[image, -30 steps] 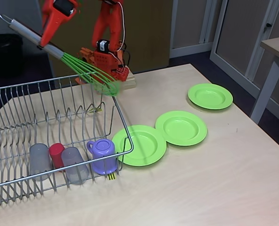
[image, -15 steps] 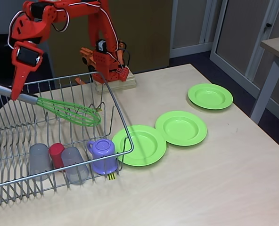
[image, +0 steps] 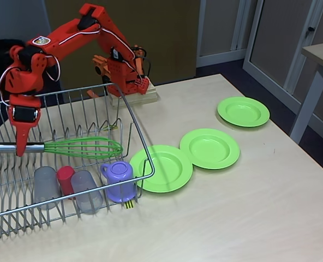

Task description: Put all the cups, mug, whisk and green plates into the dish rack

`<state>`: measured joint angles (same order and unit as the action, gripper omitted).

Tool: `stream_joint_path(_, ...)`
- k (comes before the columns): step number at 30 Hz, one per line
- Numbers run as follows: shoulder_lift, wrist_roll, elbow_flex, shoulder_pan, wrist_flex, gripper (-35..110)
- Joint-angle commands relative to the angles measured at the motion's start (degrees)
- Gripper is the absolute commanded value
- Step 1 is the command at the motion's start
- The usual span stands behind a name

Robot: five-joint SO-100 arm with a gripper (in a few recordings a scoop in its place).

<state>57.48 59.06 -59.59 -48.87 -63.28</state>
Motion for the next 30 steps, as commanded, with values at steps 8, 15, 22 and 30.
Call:
stream_joint_path(8, -15.38, 0.44, 14.50, 2.29, -5.36, 3)
stream_joint_path(15, -17.49, -0.35, 16.87, 2.64, -8.00, 22)
stream_joint_path(22, -14.41, -0.53, 15.91, 2.81, -10.20, 32)
stream_joint_path(30, -3.96, -0.35, 11.43, 1.58, -12.22, 33)
